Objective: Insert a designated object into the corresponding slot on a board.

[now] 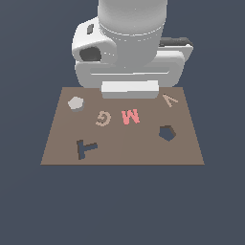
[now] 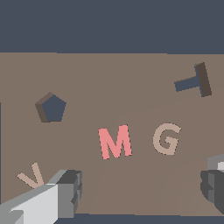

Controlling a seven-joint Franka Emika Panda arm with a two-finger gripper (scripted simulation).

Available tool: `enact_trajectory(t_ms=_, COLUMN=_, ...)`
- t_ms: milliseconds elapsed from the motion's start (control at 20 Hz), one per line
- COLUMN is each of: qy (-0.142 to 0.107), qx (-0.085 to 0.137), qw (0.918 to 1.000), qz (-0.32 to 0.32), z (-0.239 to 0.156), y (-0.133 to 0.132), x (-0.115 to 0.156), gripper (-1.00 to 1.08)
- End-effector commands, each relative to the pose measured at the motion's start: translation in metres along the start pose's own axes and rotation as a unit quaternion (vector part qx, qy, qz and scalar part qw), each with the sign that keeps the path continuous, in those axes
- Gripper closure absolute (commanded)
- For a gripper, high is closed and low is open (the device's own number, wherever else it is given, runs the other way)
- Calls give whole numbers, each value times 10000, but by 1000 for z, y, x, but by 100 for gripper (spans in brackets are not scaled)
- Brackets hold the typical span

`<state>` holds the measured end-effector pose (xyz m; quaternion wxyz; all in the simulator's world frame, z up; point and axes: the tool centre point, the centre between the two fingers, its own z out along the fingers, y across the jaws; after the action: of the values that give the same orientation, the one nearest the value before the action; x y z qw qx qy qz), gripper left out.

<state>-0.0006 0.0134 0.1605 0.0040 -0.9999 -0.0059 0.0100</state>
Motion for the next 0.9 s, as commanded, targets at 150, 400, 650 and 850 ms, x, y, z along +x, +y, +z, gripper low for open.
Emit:
enact_trajectory(t_ms=150, qy=2, qx=-1, qw=10000, qz=67, z=2, y=4, x=0, gripper=-92)
enact_trajectory(t_ms=400, qy=17, qx=-6, qw=9988, qz=481, z=16, y=28, x=0, gripper=-92)
enact_trajectory(t_ms=650, qy=44, qx=-13, qw=9918, qz=1279, z=42, y=73, x=-7, gripper=-92)
enact_trajectory(t_ms=850, qy=72, qx=-18, qw=9779, qz=2090, z=69, y=118, x=-21, gripper=-92)
